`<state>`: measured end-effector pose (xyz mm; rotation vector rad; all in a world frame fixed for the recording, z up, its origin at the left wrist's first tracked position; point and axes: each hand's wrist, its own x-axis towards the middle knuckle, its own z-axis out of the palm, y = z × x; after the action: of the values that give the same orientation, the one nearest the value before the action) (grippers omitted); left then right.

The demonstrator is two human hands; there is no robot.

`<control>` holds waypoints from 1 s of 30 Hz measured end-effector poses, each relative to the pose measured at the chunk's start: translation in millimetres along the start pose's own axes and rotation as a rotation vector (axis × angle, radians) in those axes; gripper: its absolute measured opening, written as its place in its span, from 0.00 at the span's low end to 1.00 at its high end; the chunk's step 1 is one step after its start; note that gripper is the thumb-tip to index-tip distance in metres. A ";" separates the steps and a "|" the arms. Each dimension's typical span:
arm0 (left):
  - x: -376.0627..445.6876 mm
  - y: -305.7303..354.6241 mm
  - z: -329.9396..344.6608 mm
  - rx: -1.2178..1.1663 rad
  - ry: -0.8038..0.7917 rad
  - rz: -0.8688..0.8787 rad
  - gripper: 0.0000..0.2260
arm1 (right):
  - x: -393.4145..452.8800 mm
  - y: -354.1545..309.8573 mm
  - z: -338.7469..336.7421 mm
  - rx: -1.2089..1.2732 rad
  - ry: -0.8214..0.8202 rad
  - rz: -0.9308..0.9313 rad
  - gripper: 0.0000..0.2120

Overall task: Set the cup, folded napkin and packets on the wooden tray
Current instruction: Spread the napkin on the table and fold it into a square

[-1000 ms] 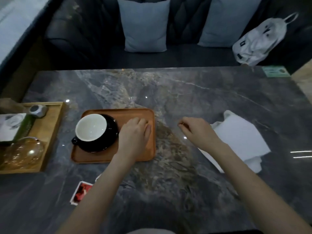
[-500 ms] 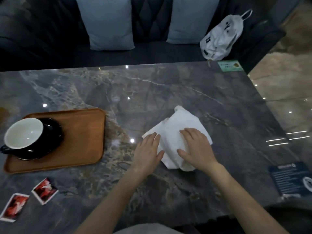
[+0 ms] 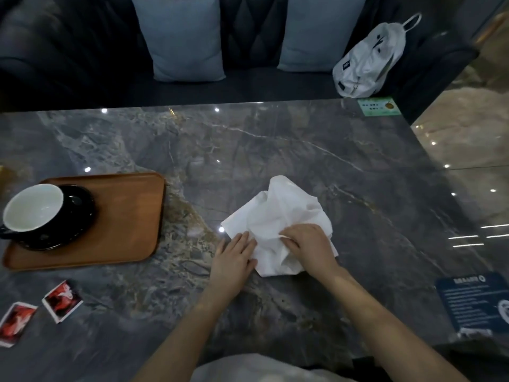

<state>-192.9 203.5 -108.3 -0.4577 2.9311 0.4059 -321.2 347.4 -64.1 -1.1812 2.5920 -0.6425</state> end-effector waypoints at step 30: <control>-49.4 -77.5 -71.7 -0.516 -0.076 -0.321 0.07 | 41.5 -27.3 -37.3 1.531 -0.169 0.618 0.11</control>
<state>-129.1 125.6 -49.5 -0.9324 2.5869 1.1033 -344.0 311.1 -19.1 0.0733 1.3421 -1.6816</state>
